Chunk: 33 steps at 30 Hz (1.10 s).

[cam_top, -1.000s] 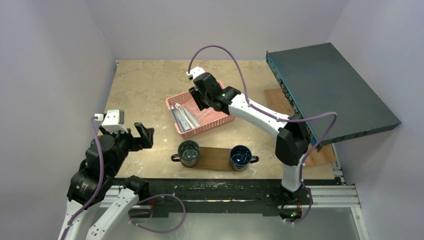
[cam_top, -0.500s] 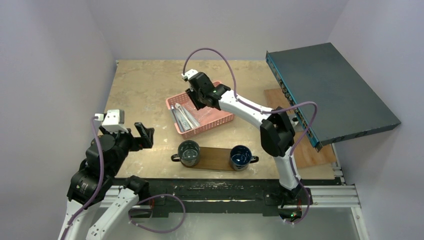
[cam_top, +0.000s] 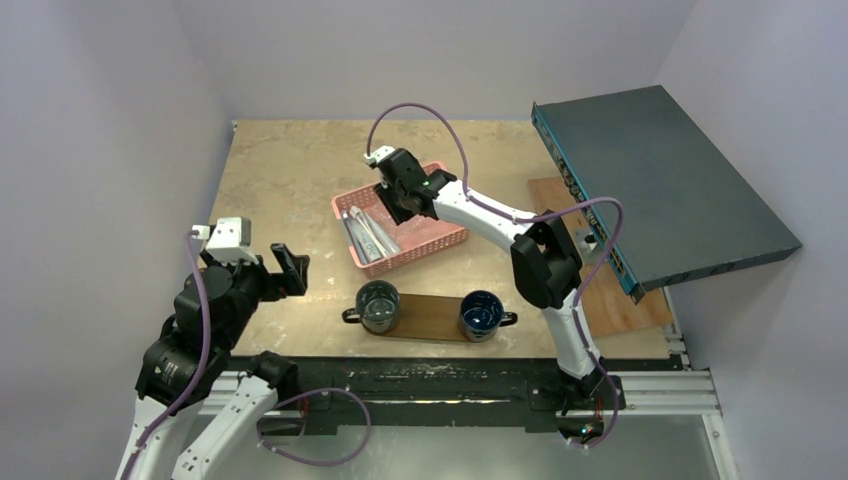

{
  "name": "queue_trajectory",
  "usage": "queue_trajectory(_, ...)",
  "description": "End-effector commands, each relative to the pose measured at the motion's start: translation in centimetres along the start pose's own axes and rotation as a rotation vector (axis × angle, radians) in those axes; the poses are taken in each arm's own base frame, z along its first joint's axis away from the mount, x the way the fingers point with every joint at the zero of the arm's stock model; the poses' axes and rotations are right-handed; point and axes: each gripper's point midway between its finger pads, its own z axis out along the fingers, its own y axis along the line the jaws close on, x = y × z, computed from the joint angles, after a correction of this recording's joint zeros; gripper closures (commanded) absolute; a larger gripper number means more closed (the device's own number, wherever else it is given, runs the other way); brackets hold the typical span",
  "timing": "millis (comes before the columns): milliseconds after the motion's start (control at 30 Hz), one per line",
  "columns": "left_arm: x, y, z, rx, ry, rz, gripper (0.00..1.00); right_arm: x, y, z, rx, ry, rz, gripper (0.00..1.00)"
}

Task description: Prepare toiletry sets of a toothbrush and toothpaste on the tray

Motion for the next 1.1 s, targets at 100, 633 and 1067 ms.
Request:
queue_trajectory(100, -0.5, -0.2, 0.4, 0.003, -0.016, 0.004, 0.04, -1.5, -0.1, -0.1, -0.023, -0.029, 0.004, 0.61)
queue_trajectory(633, -0.5, -0.3, 0.5, 0.008, -0.011, 0.003, 0.04, -0.6, -0.1, 0.3, -0.019, -0.001, -0.003, 0.83)
queue_trajectory(1067, -0.4, -0.3, 0.6, 0.005, -0.005, 0.005, 0.04, -4.7, -2.9, -4.9, 0.102, -0.138, 0.051, 1.00)
